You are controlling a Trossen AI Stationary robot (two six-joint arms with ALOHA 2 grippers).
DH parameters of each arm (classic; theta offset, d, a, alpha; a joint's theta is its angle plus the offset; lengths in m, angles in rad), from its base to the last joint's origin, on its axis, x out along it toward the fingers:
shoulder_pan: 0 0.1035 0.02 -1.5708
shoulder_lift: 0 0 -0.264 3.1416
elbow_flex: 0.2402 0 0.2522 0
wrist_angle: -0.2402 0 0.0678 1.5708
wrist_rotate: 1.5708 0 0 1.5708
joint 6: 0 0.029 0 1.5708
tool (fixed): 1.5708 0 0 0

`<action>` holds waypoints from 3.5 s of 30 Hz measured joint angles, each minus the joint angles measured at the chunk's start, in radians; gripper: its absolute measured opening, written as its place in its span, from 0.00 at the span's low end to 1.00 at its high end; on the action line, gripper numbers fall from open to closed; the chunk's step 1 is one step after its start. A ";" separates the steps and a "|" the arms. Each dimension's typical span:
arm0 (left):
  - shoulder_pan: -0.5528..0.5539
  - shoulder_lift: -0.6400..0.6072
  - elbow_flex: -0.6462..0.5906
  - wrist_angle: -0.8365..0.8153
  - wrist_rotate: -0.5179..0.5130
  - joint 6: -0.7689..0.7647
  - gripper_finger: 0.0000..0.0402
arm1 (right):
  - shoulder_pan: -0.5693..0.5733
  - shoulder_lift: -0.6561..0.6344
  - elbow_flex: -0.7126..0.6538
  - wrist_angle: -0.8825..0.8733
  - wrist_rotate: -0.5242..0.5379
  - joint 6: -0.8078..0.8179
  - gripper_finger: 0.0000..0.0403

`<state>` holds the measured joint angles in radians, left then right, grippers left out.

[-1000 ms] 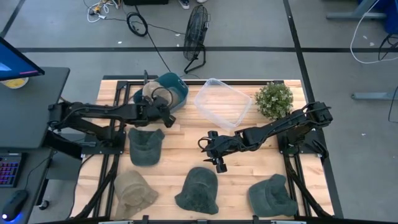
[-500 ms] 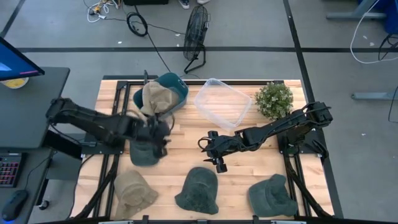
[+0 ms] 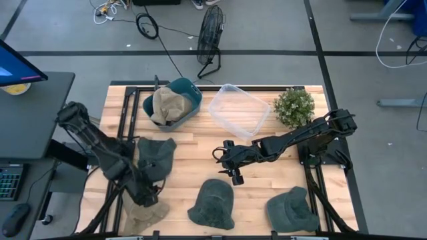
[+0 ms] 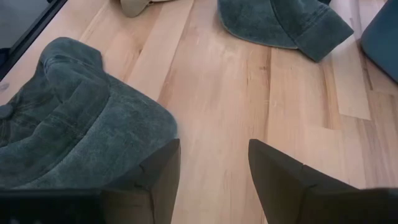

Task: Pick & Place hat
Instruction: Put the brown cap into the blue bin

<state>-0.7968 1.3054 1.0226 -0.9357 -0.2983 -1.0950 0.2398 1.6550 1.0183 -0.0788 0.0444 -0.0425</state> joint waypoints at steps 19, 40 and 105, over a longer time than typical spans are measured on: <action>-0.118 0.297 0.001 -0.006 0.383 -0.307 0.51 | 0.000 0.000 0.000 0.000 0.000 0.000 0.48; -0.022 0.340 0.137 0.018 0.251 0.122 0.01 | 0.000 0.000 0.000 0.006 0.000 -0.022 0.48; 1.293 0.531 0.479 -0.147 -0.106 2.014 0.08 | 0.000 0.000 0.002 0.017 -0.003 -0.022 0.48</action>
<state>0.4966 1.8365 1.5013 -1.0830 -0.4041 0.9191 0.2394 1.6554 1.0199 -0.0616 0.0410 -0.0643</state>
